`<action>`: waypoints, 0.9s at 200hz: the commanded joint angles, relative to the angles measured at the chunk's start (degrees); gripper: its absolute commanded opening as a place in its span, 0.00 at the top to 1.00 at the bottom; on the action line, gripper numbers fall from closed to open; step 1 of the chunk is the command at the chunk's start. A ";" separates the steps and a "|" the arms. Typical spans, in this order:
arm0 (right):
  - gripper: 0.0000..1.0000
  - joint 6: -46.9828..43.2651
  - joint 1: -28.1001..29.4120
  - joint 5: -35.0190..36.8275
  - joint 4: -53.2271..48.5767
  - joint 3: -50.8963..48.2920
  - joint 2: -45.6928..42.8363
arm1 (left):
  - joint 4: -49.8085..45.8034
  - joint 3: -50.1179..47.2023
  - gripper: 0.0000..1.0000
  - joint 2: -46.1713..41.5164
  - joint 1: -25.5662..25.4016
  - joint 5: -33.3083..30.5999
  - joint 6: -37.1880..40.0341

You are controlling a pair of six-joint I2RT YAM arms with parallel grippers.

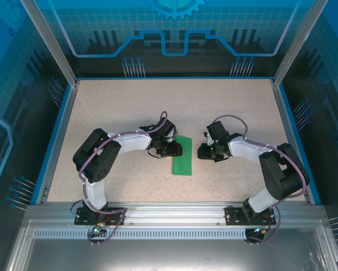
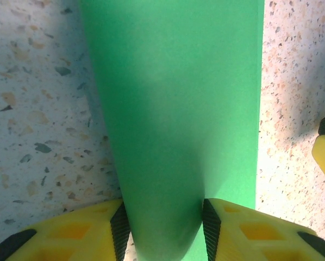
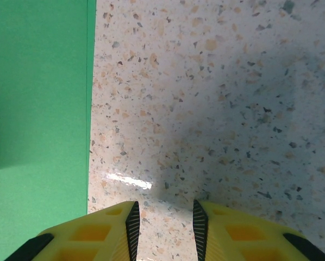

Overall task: Fold a paper plane with a square sheet of paper (fold left side to right side)
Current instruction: First fold in half a square sheet of paper at the center of the table.

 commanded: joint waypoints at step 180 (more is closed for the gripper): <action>0.65 -1.78 -0.74 -2.62 -0.59 -0.55 -2.99 | -4.89 2.13 0.56 4.75 -1.33 -3.15 3.12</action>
